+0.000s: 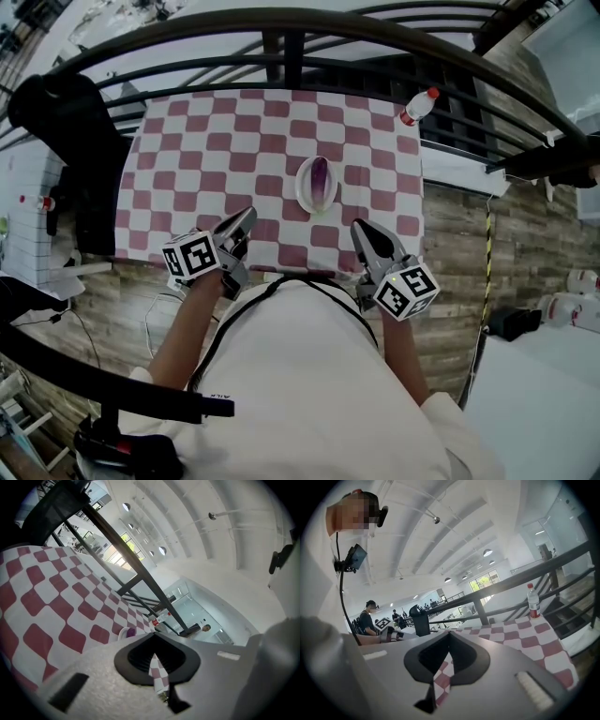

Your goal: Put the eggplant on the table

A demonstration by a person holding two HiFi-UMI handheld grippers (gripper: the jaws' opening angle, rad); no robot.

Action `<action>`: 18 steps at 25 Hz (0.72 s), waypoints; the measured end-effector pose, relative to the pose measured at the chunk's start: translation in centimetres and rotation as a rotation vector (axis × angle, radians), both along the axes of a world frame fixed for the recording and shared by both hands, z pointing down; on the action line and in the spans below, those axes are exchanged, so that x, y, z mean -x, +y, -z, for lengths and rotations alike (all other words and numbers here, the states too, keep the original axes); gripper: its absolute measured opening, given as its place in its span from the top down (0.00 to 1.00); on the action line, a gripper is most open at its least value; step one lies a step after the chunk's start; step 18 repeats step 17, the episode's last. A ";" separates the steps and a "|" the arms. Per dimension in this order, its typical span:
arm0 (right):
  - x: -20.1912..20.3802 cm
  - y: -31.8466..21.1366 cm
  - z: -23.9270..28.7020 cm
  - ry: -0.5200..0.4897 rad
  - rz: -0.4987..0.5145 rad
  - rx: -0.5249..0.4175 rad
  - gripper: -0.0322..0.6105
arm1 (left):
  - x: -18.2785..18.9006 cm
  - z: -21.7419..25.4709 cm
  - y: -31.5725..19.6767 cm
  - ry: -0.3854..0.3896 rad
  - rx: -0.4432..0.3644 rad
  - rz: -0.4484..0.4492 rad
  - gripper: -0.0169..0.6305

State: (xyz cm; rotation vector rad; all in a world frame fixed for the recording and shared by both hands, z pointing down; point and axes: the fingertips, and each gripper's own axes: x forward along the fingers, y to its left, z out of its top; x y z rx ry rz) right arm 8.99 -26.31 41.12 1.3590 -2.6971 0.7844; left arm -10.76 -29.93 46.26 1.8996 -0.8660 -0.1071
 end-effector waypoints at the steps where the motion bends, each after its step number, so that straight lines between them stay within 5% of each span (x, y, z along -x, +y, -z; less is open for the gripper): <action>1: -0.1 0.0 0.0 0.002 -0.001 -0.002 0.94 | -0.1 0.1 0.1 -0.002 -0.004 -0.004 0.96; 18: 0.1 -0.1 -0.5 0.025 0.005 -0.001 0.94 | -1.2 -0.9 -0.3 -0.001 0.006 -0.017 0.96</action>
